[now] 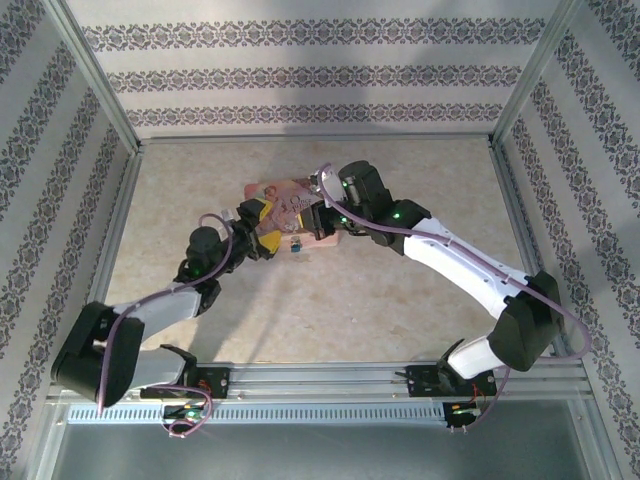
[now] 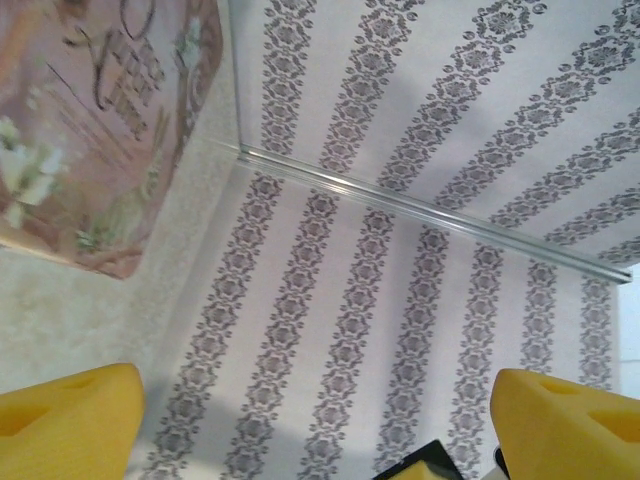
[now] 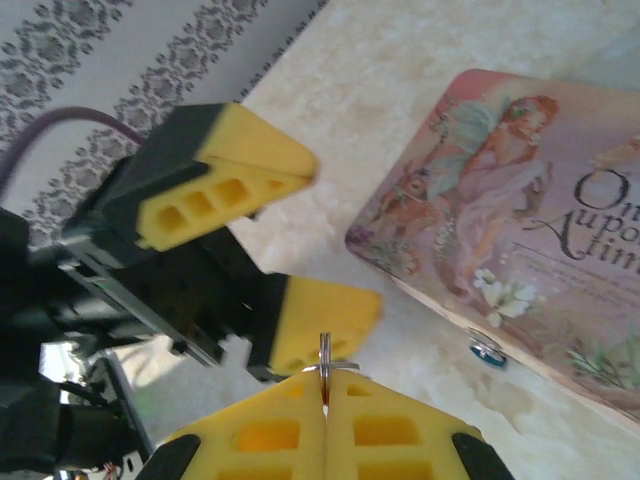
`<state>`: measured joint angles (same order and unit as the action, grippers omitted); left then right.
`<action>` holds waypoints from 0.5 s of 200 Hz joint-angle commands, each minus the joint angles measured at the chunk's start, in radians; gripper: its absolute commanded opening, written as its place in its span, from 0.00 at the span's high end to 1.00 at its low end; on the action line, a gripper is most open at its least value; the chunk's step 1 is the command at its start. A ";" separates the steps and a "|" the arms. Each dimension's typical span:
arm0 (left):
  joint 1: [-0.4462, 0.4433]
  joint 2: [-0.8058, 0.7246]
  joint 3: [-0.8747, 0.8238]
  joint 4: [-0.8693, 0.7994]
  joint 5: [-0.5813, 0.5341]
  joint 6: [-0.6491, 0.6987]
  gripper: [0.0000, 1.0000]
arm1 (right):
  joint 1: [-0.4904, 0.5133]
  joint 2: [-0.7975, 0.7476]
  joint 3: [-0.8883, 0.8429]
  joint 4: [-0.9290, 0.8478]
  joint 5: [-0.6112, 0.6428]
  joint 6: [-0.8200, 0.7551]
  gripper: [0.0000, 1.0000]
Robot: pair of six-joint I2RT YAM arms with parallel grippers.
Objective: Unlock a padlock with a key
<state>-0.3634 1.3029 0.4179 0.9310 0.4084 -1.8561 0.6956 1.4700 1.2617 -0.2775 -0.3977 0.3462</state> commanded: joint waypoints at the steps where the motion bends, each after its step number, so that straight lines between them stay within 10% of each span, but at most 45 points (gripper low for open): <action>1: -0.056 0.062 0.051 0.263 -0.097 -0.147 0.14 | -0.001 -0.038 -0.041 0.120 -0.040 0.035 1.00; 100: -0.135 0.120 0.045 0.328 -0.222 -0.216 0.28 | 0.027 0.033 -0.081 0.242 -0.009 0.087 1.00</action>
<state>-0.4824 1.4147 0.4526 1.1858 0.2161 -2.0468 0.7052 1.4738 1.1816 -0.0944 -0.4091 0.4137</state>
